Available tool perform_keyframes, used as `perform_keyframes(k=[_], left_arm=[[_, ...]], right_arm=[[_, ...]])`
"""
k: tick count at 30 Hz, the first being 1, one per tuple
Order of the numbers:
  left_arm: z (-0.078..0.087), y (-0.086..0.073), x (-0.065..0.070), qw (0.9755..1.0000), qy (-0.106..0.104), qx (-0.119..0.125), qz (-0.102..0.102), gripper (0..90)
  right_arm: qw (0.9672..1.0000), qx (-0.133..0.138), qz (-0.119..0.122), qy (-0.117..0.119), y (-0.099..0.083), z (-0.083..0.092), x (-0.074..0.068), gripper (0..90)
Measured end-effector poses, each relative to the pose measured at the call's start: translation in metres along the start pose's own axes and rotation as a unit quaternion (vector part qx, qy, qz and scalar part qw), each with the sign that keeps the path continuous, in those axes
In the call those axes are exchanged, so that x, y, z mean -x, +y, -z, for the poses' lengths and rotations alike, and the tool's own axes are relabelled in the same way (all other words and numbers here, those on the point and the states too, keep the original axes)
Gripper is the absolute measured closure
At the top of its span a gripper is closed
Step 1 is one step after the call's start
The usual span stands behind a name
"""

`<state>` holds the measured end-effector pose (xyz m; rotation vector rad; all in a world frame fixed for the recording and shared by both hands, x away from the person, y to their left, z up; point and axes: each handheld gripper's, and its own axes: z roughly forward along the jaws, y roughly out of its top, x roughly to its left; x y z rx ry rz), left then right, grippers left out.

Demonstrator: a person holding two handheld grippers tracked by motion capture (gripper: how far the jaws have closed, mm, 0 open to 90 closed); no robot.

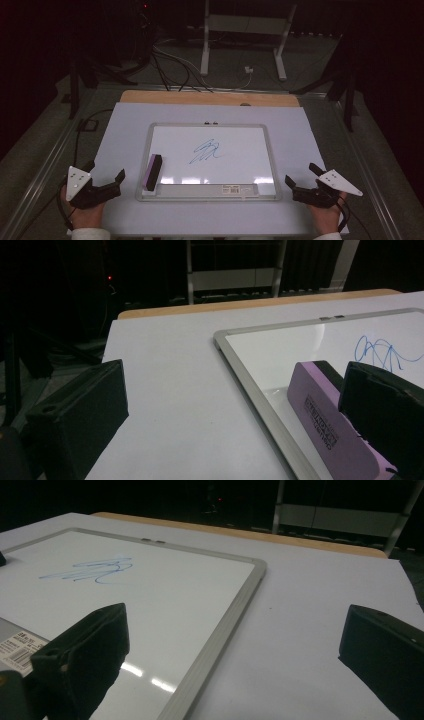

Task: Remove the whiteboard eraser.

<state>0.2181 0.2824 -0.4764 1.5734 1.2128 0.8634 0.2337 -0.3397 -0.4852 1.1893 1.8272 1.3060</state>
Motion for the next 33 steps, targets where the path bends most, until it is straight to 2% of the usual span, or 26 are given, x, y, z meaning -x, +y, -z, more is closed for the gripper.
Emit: perform_keyframes(k=[10,16,21,27,33], left_arm=[[0.003,-0.001,-0.001,1.0,-0.001,-0.004,0.006,0.5],[0.007,0.002,-0.003,0.9996,-0.002,-0.008,0.026,0.5],[0.008,0.006,-0.002,0.9997,-0.006,-0.015,0.018,0.5],[0.006,0.009,-0.002,0.9993,-0.019,-0.021,0.024,0.5],[0.002,0.012,0.002,0.9988,-0.033,-0.034,0.016,0.5]], right_arm=[[1.0,0.007,0.005,-0.005,0.001,0.002,-0.001,0.3],[0.9999,0.009,0.009,-0.01,0.001,0.003,0.0,0.3],[0.9998,0.013,0.009,-0.01,0.0,0.005,0.001,0.3],[0.9999,0.012,0.005,-0.011,0.0,0.005,0.002,0.3],[0.9999,0.009,0.002,-0.01,0.0,0.005,0.002,0.2]])
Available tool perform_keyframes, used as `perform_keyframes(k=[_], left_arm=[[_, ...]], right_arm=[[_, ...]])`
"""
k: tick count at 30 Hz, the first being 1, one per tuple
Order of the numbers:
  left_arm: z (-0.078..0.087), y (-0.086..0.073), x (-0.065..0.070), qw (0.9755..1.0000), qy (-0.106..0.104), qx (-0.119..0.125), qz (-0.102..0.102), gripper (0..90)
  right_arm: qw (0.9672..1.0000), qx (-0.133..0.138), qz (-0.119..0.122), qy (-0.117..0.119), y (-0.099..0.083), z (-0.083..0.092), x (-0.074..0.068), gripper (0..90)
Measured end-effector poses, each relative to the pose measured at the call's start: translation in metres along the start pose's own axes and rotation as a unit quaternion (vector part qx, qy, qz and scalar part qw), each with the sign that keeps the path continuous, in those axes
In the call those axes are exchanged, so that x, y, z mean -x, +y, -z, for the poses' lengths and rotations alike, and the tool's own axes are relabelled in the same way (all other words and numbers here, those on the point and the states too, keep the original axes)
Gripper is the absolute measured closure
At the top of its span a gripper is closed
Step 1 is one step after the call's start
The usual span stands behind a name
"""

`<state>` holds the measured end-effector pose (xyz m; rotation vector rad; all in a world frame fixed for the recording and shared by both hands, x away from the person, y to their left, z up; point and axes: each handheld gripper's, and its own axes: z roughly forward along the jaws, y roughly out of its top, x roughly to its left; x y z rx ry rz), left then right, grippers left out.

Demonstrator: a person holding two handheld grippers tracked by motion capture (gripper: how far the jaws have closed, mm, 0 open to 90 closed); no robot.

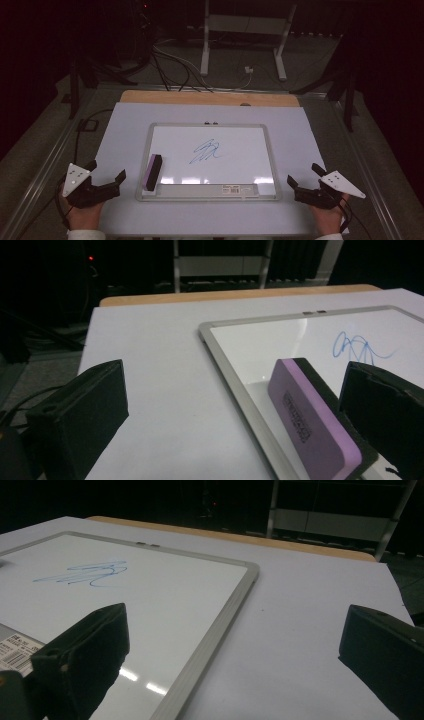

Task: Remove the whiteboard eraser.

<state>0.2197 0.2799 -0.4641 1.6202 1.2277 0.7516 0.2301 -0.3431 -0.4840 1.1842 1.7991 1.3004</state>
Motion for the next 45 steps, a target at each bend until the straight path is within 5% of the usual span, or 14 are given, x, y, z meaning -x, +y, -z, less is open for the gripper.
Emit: perform_keyframes(k=[33,45], left_arm=[[-0.031,0.008,0.017,0.9982,-0.044,-0.039,-0.012,1.5],[-0.041,0.013,0.022,0.9943,-0.06,-0.084,-0.024,0.9]], right_arm=[[1.0,-0.005,0.0,0.004,0.0,-0.001,-0.001,0.2],[1.0,-0.005,-0.001,0.005,0.0,0.0,-0.001,0.2]])
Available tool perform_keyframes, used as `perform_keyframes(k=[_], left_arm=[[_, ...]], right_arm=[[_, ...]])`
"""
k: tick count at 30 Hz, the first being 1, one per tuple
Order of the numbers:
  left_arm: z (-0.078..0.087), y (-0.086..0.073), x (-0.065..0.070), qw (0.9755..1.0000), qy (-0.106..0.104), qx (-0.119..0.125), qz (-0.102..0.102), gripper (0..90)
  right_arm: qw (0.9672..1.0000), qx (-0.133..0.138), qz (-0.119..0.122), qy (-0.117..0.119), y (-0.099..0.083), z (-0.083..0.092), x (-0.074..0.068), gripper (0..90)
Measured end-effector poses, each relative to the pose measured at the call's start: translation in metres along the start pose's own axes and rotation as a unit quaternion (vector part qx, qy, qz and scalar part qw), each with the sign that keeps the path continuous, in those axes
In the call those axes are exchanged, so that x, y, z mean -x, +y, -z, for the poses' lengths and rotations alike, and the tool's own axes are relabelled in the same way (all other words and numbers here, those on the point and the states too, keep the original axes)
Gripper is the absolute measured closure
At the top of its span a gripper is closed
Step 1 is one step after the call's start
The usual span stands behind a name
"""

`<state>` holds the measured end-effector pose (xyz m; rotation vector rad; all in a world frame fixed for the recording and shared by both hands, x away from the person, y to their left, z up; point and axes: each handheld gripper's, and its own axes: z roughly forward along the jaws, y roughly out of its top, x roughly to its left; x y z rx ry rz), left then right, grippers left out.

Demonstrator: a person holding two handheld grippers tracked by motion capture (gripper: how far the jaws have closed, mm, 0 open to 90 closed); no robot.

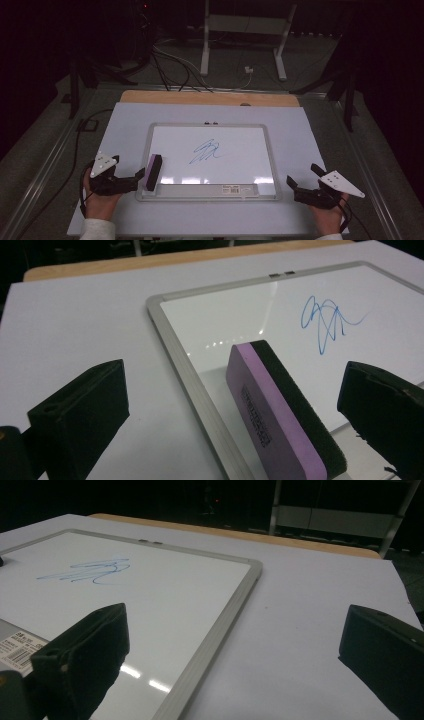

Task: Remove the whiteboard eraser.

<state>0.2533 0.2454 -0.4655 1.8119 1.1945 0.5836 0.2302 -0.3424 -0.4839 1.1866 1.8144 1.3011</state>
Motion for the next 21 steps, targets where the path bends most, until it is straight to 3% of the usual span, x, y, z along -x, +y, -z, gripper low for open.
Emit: perform_keyframes(k=[21], left_arm=[[-0.022,-0.007,0.005,0.998,-0.006,-0.063,0.006,1.3]], right_arm=[[1.0,-0.002,0.0,0.0,0.0,0.0,-0.001,0.2]])
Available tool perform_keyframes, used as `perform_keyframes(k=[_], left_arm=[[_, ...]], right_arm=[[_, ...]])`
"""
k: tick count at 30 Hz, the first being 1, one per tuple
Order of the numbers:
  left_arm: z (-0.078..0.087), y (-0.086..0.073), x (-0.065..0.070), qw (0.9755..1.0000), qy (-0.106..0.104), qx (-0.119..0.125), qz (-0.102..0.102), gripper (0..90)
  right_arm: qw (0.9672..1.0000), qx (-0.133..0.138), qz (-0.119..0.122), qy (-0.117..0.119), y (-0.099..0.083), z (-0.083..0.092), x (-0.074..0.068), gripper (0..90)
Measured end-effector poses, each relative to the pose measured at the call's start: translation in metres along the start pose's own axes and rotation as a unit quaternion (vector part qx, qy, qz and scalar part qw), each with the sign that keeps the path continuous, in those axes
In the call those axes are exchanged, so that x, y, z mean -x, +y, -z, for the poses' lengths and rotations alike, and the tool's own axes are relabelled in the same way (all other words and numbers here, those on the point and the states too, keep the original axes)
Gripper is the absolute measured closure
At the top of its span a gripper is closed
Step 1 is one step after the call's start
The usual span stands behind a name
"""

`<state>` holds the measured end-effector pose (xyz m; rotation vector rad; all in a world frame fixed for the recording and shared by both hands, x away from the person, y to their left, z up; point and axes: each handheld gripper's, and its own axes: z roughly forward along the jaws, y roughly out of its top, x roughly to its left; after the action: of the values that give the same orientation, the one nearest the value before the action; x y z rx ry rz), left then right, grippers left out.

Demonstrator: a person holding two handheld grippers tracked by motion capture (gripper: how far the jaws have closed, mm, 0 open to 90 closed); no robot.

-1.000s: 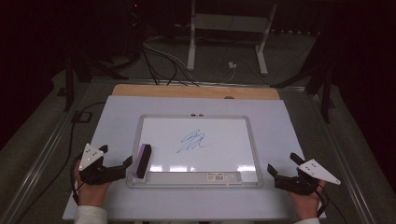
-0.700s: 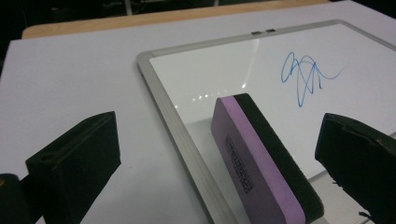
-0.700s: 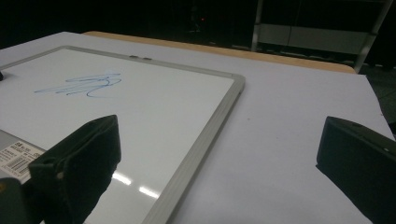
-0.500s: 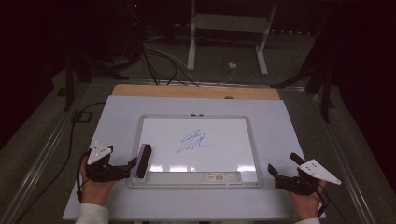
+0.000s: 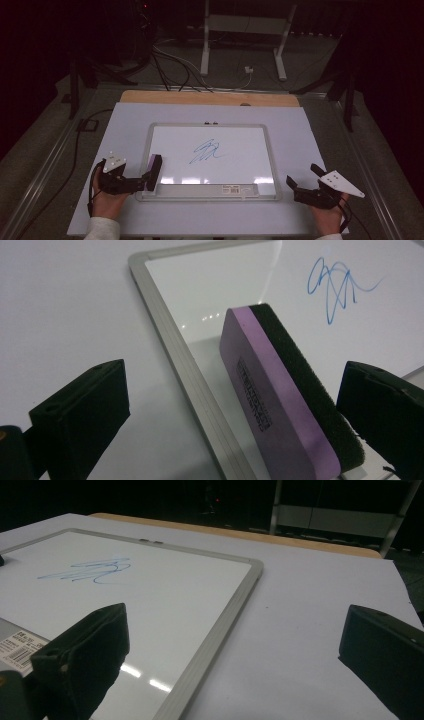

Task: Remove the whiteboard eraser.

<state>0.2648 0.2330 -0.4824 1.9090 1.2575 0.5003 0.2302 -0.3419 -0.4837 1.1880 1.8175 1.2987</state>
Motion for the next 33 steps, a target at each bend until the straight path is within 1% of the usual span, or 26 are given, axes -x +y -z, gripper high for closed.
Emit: perform_keyframes(k=[3,4,6,8,11,15,17,18,19,21,25,28,31,33], left_arm=[[-0.0023,0.0002,0.0035,0.9999,0.001,-0.008,-0.013,1.2],[-0.0028,0.0006,0.0041,0.9999,0.0,-0.01,-0.012,1.2],[-0.0028,0.0017,0.0042,0.9999,-0.003,-0.01,-0.005,1.2],[-0.002,0.0027,0.0025,0.9999,-0.012,-0.008,0.003,1.2],[-0.0016,0.0024,-0.0009,0.9996,-0.018,-0.009,0.018,1.3],[-0.0023,-0.0007,-0.0036,0.9995,-0.013,-0.015,0.025,4.1],[-0.0033,-0.0025,-0.0044,0.9993,-0.007,-0.019,0.03,7.6],[-0.0034,-0.0029,-0.0047,0.9992,-0.01,-0.02,0.033,8.4],[-0.0034,-0.0032,-0.0049,0.9991,-0.017,-0.02,0.034,10.5],[-0.0031,-0.0026,-0.0041,0.999,-0.026,-0.023,0.028,16.1],[-0.0037,-0.001,-0.0015,0.9987,-0.034,-0.028,0.024,22.3],[-0.0036,-0.0021,-0.0014,0.9982,-0.043,-0.027,0.031,25.9],[-0.0048,-0.0031,0.0004,0.9974,-0.056,-0.023,0.04,28.9],[-0.0069,-0.0023,0.0033,0.997,-0.063,-0.025,0.037,29.3]], right_arm=[[1.0,0.001,0.0,0.0,0.0,0.0001,0.0001,0.2],[1.0,0.001,0.0,0.0,0.0,0.0,0.0001,0.2],[1.0,0.0,0.0,0.0,0.0,0.0,0.0001,0.2],[1.0,0.0,0.0,0.001,0.0001,0.0,-0.0002,0.2],[1.0,0.0,-0.001,0.001,0.0001,-0.0001,-0.0003,0.2],[1.0,0.0,-0.001,0.001,0.0,-0.0002,-0.0001,0.2],[1.0,0.0,0.0,0.001,0.0,-0.0003,-0.0002,0.2],[1.0,0.0,0.0,0.002,0.0001,-0.0004,-0.0005,0.2],[1.0,0.0,0.0,0.002,0.0001,-0.0004,-0.0006,0.2],[1.0,0.0,0.001,0.003,0.0001,-0.0005,-0.0008,0.2],[1.0,0.0,0.001,0.004,0.0001,-0.0008,-0.0013,0.3],[1.0,0.001,0.002,0.004,0.0002,-0.0008,-0.0014,0.2],[1.0,0.0,0.001,0.004,0.0001,-0.0011,-0.0016,0.2],[1.0,0.0,0.001,0.005,0.0002,-0.0012,-0.0016,0.2]])
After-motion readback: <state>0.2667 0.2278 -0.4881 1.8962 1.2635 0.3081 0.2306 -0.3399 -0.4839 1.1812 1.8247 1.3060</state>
